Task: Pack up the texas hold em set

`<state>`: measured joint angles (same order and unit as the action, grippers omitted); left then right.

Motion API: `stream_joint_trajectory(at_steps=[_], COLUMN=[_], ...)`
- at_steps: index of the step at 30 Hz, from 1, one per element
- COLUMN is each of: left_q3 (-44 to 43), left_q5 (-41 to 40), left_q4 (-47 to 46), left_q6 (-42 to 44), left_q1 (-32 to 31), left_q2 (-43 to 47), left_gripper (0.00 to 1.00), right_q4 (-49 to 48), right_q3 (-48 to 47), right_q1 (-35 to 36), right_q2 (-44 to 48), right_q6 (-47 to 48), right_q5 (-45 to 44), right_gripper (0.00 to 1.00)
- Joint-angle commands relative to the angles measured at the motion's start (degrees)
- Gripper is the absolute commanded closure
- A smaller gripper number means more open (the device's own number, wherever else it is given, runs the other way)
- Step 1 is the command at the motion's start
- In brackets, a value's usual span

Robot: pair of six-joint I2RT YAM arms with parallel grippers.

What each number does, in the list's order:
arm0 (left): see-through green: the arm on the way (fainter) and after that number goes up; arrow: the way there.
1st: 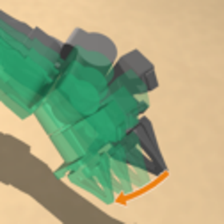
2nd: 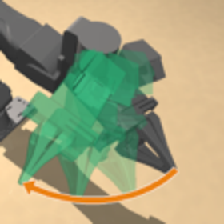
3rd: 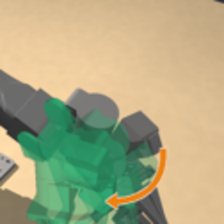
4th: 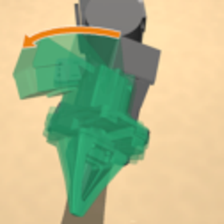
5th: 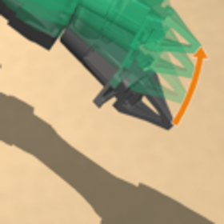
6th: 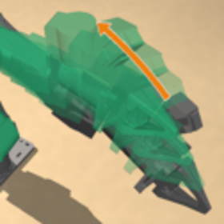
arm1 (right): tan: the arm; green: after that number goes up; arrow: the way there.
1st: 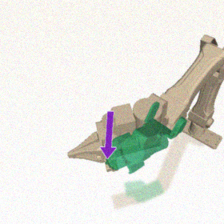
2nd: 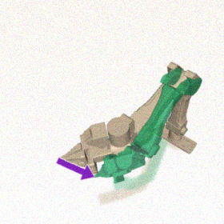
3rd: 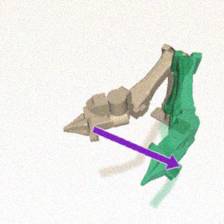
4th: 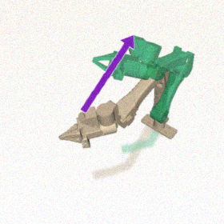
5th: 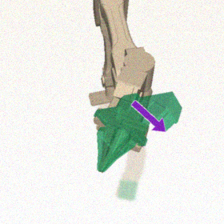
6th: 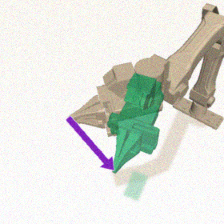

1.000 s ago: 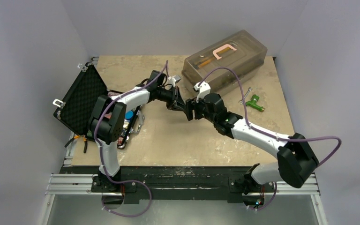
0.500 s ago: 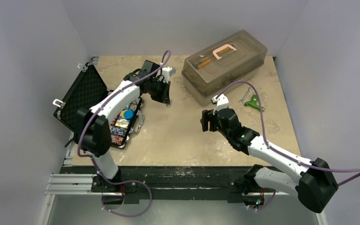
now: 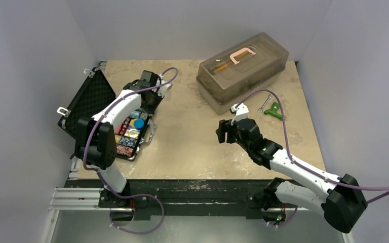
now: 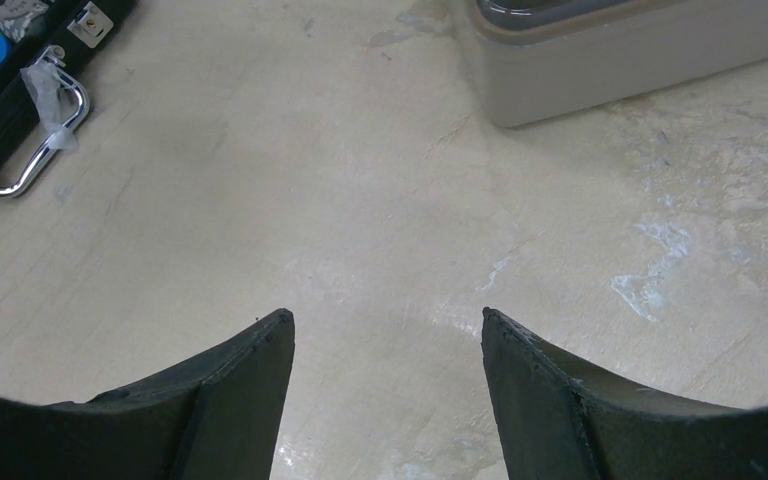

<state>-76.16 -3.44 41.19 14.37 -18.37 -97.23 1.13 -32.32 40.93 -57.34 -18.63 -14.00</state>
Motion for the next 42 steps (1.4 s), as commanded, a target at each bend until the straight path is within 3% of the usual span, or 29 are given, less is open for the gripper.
stream_joint_trajectory(at_steps=[1, 17, 27, 42], left_q3=[-4.75, -7.76, -5.36, -6.72], left_q5=[0.17, 1.62, -6.40, -4.83], left_q4=[-0.60, 5.46, 2.05, 2.81], left_q6=[0.51, -2.20, -2.09, -3.19], left_q1=[4.07, 4.92, 6.43, 8.52], left_q2=[-2.08, -5.93, -3.08, -5.79], left_gripper=[1.00, 1.00, 1.00, 1.00], right_q4=[-2.73, -2.40, -2.21, -2.05], right_q3=[-0.04, -0.66, -0.38, -0.36], right_q1=[0.20, 0.20, 0.21, 0.20], right_q2=[-0.35, -1.61, -1.20, -0.94], right_q6=[-0.67, -0.36, -0.54, -0.77], right_q5=[-0.19, -0.45, -0.40, -0.66], right_gripper=[0.33, 0.34, 0.33, 0.33])
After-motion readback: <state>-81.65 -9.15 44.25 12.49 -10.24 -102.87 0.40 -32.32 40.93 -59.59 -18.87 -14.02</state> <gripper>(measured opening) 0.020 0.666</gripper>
